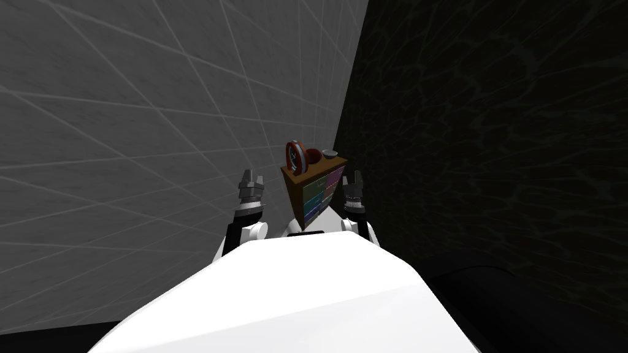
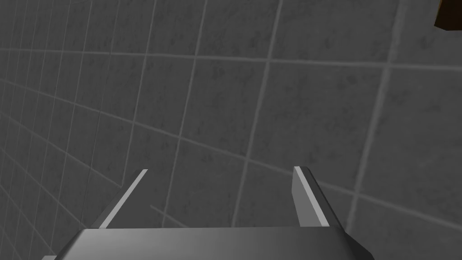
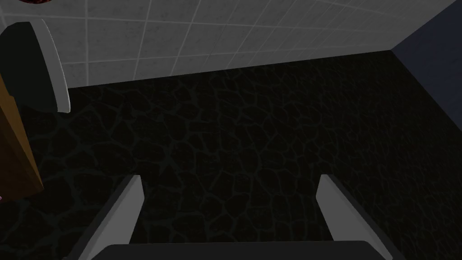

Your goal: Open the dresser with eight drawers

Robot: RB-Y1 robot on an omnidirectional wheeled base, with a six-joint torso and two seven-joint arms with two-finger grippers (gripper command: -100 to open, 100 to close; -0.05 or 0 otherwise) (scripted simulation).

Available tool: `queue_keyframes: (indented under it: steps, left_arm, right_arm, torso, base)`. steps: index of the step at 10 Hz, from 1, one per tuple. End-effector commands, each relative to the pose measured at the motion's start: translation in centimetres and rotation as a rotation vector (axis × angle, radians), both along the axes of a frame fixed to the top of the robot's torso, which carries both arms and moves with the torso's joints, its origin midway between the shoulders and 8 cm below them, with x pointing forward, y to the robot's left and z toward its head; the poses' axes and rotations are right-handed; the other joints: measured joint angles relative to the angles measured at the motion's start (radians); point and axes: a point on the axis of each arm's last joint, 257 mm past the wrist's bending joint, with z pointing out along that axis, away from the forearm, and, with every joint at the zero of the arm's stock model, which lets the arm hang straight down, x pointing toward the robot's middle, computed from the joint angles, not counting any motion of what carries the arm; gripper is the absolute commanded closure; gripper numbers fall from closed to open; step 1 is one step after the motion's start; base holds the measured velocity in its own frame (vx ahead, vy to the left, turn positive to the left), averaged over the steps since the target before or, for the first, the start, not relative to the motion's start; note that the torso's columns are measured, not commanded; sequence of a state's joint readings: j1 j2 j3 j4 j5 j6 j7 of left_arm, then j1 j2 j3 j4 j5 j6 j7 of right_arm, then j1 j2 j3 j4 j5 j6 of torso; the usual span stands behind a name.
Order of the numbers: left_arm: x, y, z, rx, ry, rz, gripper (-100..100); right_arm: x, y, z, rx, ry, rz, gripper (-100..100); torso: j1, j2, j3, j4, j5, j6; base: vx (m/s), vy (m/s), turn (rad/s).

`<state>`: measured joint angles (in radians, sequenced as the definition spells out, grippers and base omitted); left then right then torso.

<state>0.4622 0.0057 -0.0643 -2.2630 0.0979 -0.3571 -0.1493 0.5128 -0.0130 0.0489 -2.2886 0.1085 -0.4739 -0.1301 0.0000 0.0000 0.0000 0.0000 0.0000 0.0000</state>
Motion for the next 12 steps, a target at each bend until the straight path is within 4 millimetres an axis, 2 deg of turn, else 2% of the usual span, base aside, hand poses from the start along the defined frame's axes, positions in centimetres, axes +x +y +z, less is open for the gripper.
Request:
queue_keyframes:
  steps: [1, 9, 10, 12]
  left_arm:
    - [0.0, 0.0, 0.0, 0.0, 0.0, 0.0, 0]
    - [0.0, 0.0, 0.0, 0.0, 0.0, 0.0, 0]
    - [0.0, 0.0, 0.0, 0.0, 0.0, 0.0, 0]
    - [0.0, 0.0, 0.0, 0.0, 0.0, 0.0, 0]
  right_arm:
    - [0.0, 0.0, 0.0, 0.0, 0.0, 0.0, 0]
    - [0.0, 0.0, 0.0, 0.0, 0.0, 0.0, 0]
    - [0.8, 1.0, -1.1, -0.071, 0.04, 0.009, -100]
    - [1.8, 2.1, -2.7, -0.153, 0.091, 0.009, -100]
  torso:
    - [0.0, 0.04, -0.082, 0.041, 0.0, 0.0]
    - [0.0, 0.618, -1.234, 0.617, 0.0, 0.0]
    - [0.0, 0.691, -1.382, 0.691, 0.0, 0.0]
    - [-0.001, 0.735, -1.47, 0.734, 0.0, 0.0]
  base:
    - [0.0, 0.0, 0.0]
    - [0.0, 0.0, 0.0]
    - [-0.004, -0.005, 0.071]
    - [-0.015, -0.019, 0.079]
